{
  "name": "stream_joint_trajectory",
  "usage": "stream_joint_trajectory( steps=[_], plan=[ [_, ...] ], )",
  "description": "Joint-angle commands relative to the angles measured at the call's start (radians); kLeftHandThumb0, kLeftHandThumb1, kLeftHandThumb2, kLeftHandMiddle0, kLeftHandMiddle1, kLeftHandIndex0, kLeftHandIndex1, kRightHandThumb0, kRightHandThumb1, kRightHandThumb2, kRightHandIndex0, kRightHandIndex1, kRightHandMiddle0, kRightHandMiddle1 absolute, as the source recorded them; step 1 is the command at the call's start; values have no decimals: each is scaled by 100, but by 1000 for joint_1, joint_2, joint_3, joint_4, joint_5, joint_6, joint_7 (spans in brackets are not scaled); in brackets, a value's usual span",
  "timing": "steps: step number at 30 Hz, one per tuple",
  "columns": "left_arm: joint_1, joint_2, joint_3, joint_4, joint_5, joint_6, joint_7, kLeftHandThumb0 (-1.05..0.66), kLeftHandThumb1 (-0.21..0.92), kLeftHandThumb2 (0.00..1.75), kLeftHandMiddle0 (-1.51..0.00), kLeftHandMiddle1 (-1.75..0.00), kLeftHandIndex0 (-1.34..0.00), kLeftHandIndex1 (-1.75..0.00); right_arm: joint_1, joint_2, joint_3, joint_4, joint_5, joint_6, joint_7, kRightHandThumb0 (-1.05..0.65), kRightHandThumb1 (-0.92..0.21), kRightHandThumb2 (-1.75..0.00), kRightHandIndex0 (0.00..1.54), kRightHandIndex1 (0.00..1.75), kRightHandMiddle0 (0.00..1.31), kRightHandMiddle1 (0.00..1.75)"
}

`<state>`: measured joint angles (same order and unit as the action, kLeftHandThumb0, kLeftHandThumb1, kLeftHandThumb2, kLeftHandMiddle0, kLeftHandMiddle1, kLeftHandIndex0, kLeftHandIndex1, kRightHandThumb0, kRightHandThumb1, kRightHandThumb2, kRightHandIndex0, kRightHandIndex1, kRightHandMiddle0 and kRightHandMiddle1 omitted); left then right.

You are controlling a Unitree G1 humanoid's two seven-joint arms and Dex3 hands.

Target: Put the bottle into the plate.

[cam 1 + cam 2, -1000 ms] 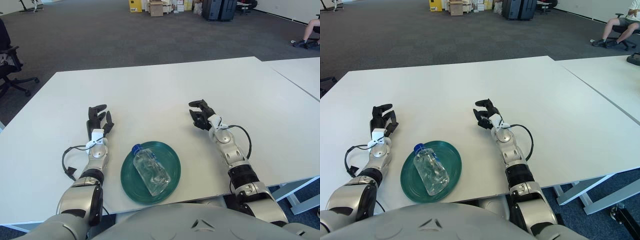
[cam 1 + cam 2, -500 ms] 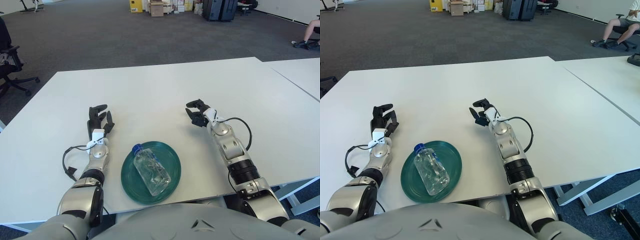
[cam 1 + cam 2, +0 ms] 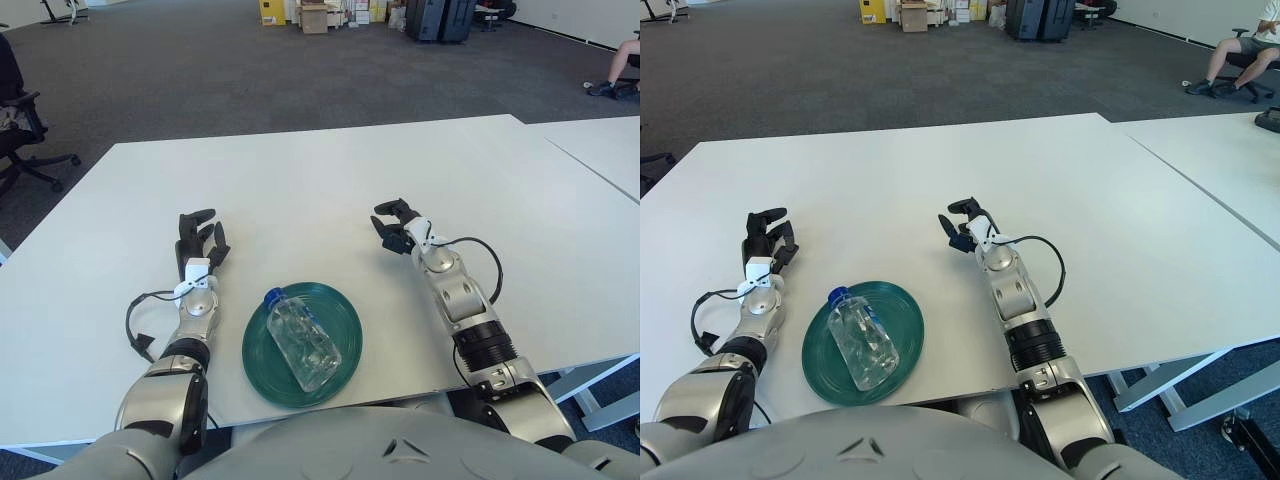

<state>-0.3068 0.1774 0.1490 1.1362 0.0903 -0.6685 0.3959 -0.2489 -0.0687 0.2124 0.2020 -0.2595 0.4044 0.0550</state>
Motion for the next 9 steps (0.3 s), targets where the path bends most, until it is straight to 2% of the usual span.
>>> stream_joint_trajectory(
  steps=[1, 9],
  plan=[
    [48, -32, -13, 24, 7, 1, -3, -59, 92, 68, -46, -56, -28, -115, 37, 8, -12, 38, 14, -15, -13, -75, -92, -69, 41, 66, 0, 98],
    [51, -28, -20, 16, 14, -1, 1, -58, 92, 69, -45, -56, -27, -115, 56, 61, -79, 134, 110, -249, -39, -68, -92, -63, 45, 74, 0, 108]
  ],
)
